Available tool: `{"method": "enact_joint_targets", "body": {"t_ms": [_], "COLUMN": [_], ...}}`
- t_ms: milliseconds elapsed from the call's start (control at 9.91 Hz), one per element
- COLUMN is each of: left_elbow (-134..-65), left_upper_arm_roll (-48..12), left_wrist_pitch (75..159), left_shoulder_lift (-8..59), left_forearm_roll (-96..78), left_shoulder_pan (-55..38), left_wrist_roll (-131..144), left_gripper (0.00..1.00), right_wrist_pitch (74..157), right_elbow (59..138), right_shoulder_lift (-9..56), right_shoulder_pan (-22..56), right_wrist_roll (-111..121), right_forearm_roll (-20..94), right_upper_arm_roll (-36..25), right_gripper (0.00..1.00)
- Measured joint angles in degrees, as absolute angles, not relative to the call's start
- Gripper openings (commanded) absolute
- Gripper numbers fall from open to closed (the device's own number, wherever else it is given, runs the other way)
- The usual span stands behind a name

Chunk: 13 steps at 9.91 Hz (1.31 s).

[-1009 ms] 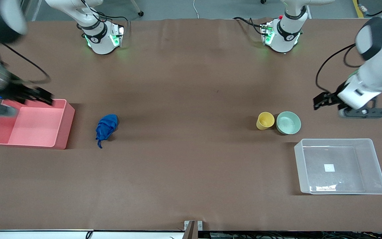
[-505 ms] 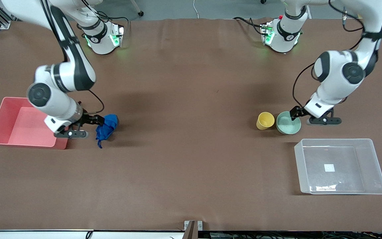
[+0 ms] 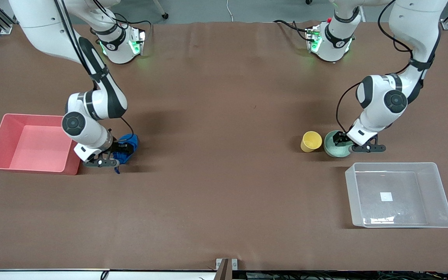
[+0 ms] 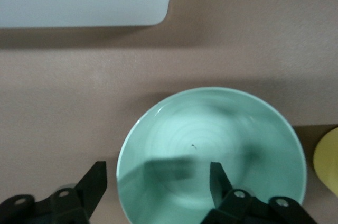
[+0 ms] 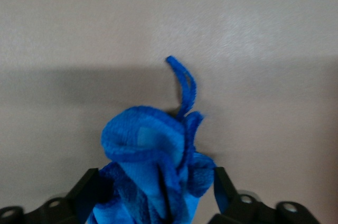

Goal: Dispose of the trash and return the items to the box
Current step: 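Reach the right gripper to the blue cloth while the left gripper reaches the bowl, then drop the blue cloth into the pink bin while the left gripper places the bowl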

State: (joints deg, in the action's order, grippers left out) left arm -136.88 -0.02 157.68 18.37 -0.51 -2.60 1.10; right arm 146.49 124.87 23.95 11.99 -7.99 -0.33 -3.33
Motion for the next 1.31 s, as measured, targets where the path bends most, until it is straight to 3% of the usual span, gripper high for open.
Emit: {"method": "enact_joint_targets", "body": {"t_ms": [101, 202, 606, 706, 1009, 1110, 1312], "left_elbow": [-136.9, -136.9, -137.4, -137.6, -133.6, -129.5, -119.5], "left_upper_arm_roll": [0.1, 0.2, 0.5, 0.9, 3.2, 4.4, 7.3], "left_wrist_pitch": [157.7, 157.7, 156.7, 153.2, 136.7, 133.1, 131.6], "left_shoulder_lift": [18.8, 18.8, 17.2, 14.9, 3.9, 2.5, 7.2], "left_forearm_roll": [-0.5, -0.5, -0.5, -0.5, -0.5, -0.5, -0.5], "left_shoulder_pan": [-2.4, -2.2, -1.8, -1.8, -1.7, -1.6, -1.4], "left_wrist_roll": [1.1, 1.1, 0.9, 0.6, -3.8, -5.7, -9.1], "left_gripper": [0.08, 0.00, 0.00, 0.00, 0.00, 0.01, 0.01], "right_wrist_pitch": [147.4, 147.7, 146.5, 142.3, 117.9, 112.1, 108.7], "right_elbow": [125.5, 125.7, 124.8, 122.7, 110.5, 108.0, 107.5], "right_shoulder_lift": [24.1, 24.3, 24.2, 23.6, 14.9, 11.2, 7.2], "right_shoulder_pan": [12.3, 12.3, 12.6, 13.3, 13.7, 10.9, 0.0], "right_wrist_roll": [-8.0, -8.6, -14.3, -17.7, -19.9, -15.9, -1.3], "right_forearm_roll": [-0.3, -0.3, -0.3, -0.3, -0.8, -1.5, -3.9], "right_upper_arm_roll": [-3.3, -3.3, -3.2, -3.1, -3.8, -4.2, -5.0], "right_gripper": [0.07, 0.01, 0.01, 0.01, 0.01, 0.01, 0.01]}}
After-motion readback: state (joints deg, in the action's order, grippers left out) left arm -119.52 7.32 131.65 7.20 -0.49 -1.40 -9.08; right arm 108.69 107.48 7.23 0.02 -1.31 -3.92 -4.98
